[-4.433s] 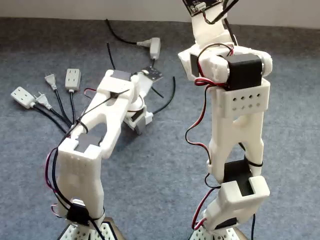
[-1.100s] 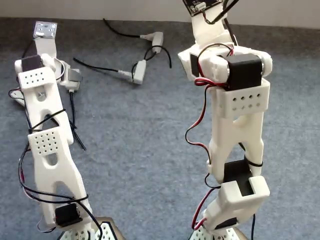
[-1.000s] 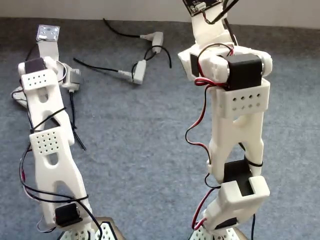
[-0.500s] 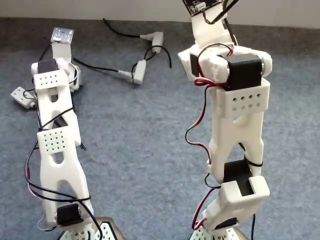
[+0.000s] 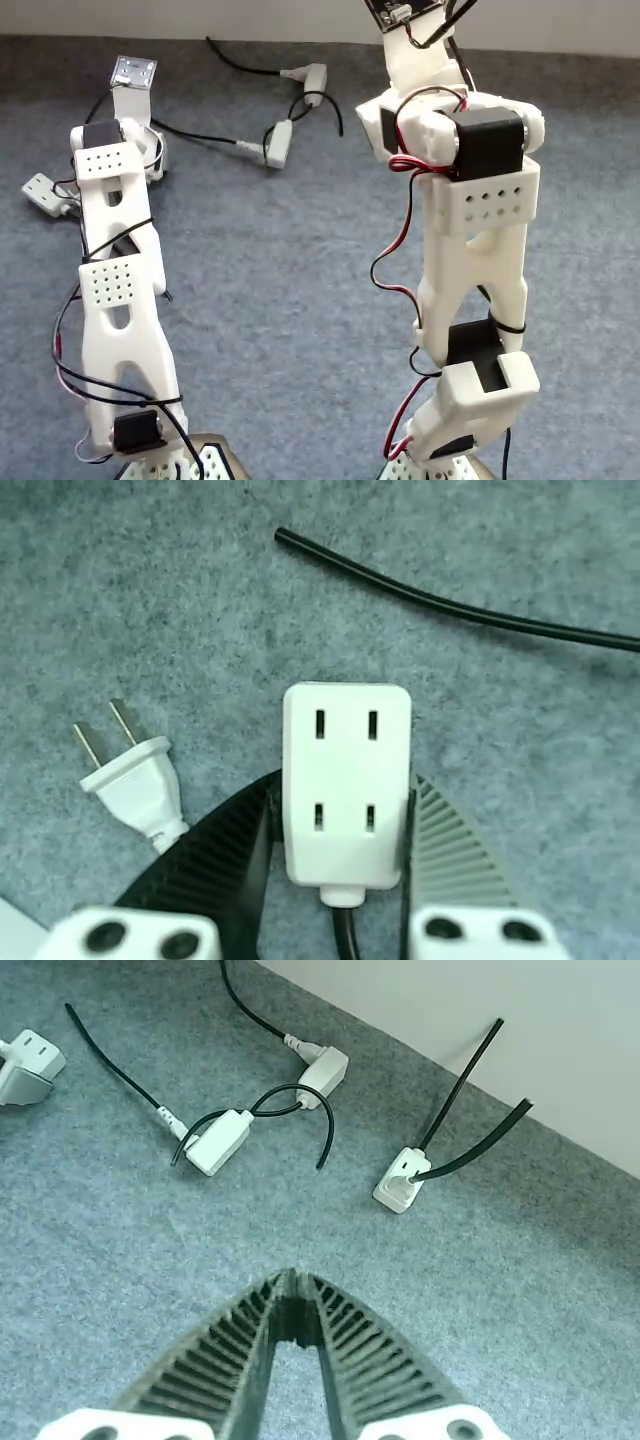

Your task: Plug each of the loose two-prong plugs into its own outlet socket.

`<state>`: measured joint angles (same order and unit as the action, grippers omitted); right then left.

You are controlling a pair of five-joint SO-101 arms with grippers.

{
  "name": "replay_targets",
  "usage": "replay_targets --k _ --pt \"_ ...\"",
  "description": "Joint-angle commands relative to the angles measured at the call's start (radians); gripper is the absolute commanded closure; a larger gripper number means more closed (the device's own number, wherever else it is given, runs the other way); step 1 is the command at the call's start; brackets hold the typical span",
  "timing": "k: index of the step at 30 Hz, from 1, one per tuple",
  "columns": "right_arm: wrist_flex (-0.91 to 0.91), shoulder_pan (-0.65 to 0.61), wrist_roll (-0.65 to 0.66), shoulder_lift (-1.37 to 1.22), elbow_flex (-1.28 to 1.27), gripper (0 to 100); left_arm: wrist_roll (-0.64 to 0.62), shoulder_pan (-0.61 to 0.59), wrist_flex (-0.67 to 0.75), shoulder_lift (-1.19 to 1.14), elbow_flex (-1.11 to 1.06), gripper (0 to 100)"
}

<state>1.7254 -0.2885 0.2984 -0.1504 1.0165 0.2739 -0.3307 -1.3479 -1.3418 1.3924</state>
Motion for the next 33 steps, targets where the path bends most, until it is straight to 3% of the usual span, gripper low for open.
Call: replay_targets --k 1,5,11,17,21,33 --pt "0.038 0.008 0.009 0.016 0.035 99.2 0.011 0.019 -0.009 0.041 0.036 97" --pt "0.038 0.01 0.009 0.016 0.035 99.2 0.015 0.05 -0.153 0.117 0.134 97" --pt "0.038 0.012 0.011 0.018 0.035 99.2 0.132 0.133 -0.404 0.226 0.274 97" --pt "0.038 0.013 0.011 0.018 0.035 99.2 0.13 0.16 -0.425 0.369 0.162 97" --pt "0.035 0.039 0.011 0.018 0.036 99.2 0.13 0.196 -0.427 0.516 -0.053 97" --pt "0.036 0.062 0.012 0.016 0.088 99.2 0.132 0.426 -0.42 1.135 -0.977 97"
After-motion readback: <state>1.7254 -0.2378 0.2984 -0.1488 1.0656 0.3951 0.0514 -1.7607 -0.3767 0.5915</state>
